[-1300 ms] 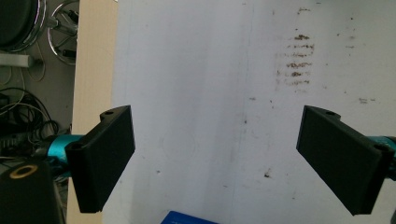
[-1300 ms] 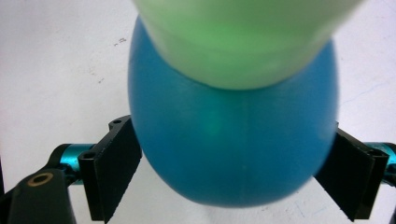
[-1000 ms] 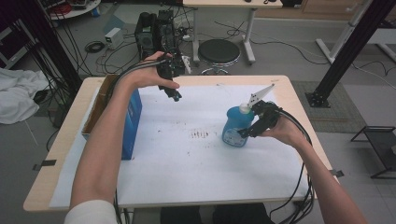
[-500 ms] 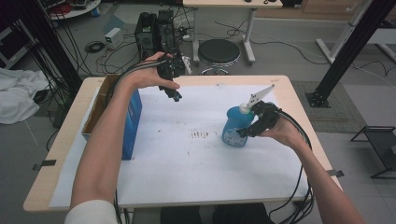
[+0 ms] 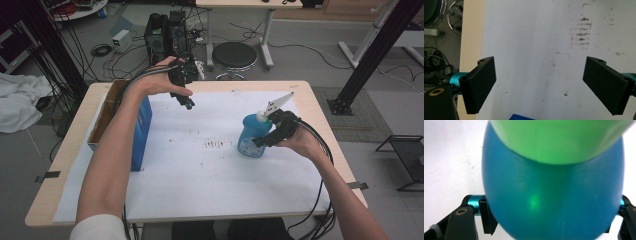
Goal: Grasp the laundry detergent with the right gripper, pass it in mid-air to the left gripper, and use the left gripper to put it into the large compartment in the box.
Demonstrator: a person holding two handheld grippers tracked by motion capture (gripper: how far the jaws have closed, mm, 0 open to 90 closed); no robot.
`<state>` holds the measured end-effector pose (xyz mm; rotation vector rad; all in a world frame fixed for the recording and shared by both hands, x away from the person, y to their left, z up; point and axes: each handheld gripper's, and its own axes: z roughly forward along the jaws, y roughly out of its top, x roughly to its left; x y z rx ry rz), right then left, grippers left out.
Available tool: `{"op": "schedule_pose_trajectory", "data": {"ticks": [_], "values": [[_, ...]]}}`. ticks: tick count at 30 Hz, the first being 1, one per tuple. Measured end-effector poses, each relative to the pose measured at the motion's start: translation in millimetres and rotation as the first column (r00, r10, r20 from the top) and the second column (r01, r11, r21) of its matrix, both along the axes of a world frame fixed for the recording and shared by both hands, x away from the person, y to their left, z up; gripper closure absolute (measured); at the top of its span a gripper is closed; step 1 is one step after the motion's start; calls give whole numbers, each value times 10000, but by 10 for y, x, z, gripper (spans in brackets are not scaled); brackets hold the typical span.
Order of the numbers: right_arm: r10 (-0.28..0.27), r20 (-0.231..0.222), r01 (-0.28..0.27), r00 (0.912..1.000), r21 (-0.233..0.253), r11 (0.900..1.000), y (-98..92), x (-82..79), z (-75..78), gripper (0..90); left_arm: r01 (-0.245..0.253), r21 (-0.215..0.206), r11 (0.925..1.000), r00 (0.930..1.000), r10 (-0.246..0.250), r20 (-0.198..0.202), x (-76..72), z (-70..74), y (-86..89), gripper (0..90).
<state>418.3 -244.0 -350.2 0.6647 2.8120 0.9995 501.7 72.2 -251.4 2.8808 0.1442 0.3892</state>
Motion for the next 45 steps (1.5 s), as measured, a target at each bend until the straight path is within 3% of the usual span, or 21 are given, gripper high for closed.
{"op": "schedule_pose_trajectory", "data": {"ticks": [6,13,15,16,22,26,28,29,34,35,43,45], "values": [[200,339,-203,9992,69,9998,-13,14,0,252,6,-29,10000,10000,-6,-27,-4,0,0,115],[101,406,-103,9991,60,9999,10,-11,-5,274,3,12,10000,10000,-3,-53,-7,-3,2,116],[302,748,-316,9967,181,9993,-1,14,-14,276,95,147,9998,9998,-97,146,-5,5,1,115],[218,627,-225,9978,110,9997,-13,-2,-10,276,56,79,10000,10000,-56,-63,-7,-3,1,115],[226,469,-234,9986,164,9996,-6,-24,-9,300,73,41,10000,9999,-73,-74,-10,-2,-3,115],[263,639,-277,9976,215,9994,-6,-22,-13,310,67,47,10000,10000,-67,-35,-10,1,-2,116],[344,953,-376,9949,321,9988,-10,-11,-22,315,41,-7,10000,10000,-41,3,-10,1,1,115],[169,834,-207,9964,445,9988,-7,-24,-19,320,23,-24,10000,10000,-23,-6,-10,2,2,116],[314,934,-366,9951,546,9978,-24,-6,-39,330,23,-59,10000,10000,-23,3,-10,9,7,115],[143,653,-175,9978,491,9986,-23,-25,-35,332,14,-53,10000,10000,-14,-3,-10,8,8,116],[224,457,-255,9987,685,9973,-25,-7,-97,361,1,-119,9999,10000,-1,-1,-21,5,6,115],[257,458,-291,9986,753,9967,-32,-2,-115,382,196,94,9998,9998,-196,31,-11,24,11,116]]}}
